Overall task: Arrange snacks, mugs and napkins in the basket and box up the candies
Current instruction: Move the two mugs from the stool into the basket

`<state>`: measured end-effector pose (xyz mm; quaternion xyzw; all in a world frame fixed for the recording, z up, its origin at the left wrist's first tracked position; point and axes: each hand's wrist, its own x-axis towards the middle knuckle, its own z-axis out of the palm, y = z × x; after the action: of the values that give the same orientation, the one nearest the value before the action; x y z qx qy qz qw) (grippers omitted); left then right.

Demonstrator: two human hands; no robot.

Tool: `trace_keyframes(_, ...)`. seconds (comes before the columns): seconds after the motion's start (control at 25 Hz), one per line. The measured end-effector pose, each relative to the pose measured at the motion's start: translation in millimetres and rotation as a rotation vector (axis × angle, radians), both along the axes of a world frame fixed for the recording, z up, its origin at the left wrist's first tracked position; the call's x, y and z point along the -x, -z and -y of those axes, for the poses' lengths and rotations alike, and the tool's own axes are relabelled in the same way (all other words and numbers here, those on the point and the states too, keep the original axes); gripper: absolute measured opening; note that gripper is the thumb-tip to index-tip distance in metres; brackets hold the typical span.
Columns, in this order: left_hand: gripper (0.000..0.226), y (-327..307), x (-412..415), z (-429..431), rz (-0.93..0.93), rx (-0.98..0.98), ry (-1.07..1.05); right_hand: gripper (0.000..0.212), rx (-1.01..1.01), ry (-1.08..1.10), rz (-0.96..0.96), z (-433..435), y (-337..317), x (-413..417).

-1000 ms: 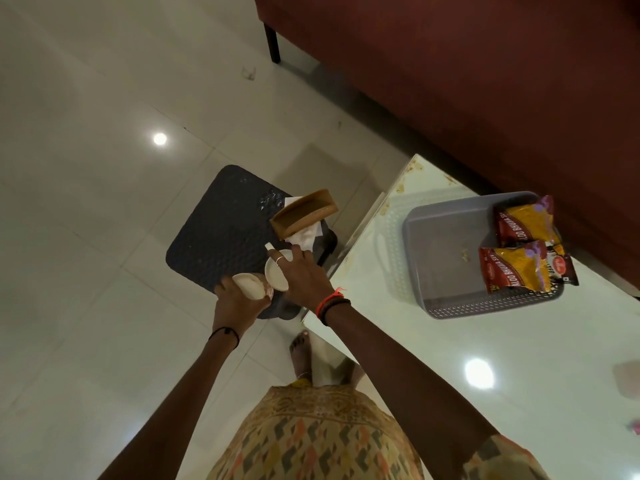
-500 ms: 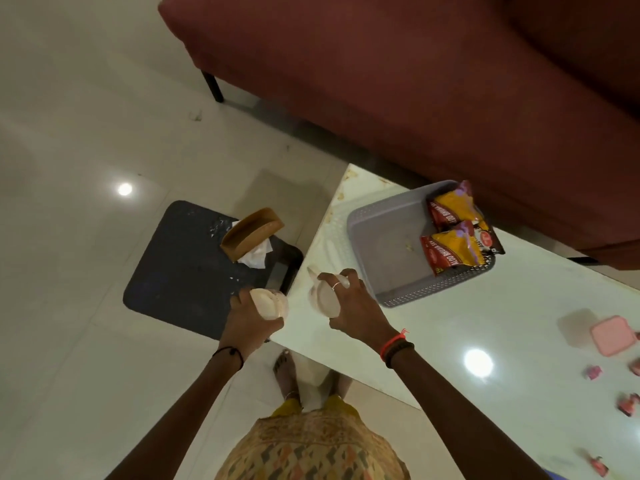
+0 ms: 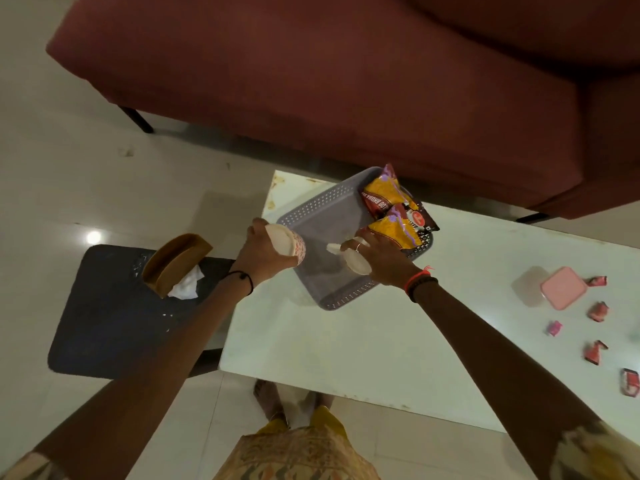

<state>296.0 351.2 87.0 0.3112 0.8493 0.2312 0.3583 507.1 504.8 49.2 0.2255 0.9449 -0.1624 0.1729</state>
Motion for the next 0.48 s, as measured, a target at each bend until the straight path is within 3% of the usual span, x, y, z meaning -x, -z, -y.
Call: trace_keyframes(0.48,0.089,46.4,-2.5,-86.1,-0.129,0.075,0.313,0.063,-0.156,-0.498,0.127,-41.7,55.7,-4.4)
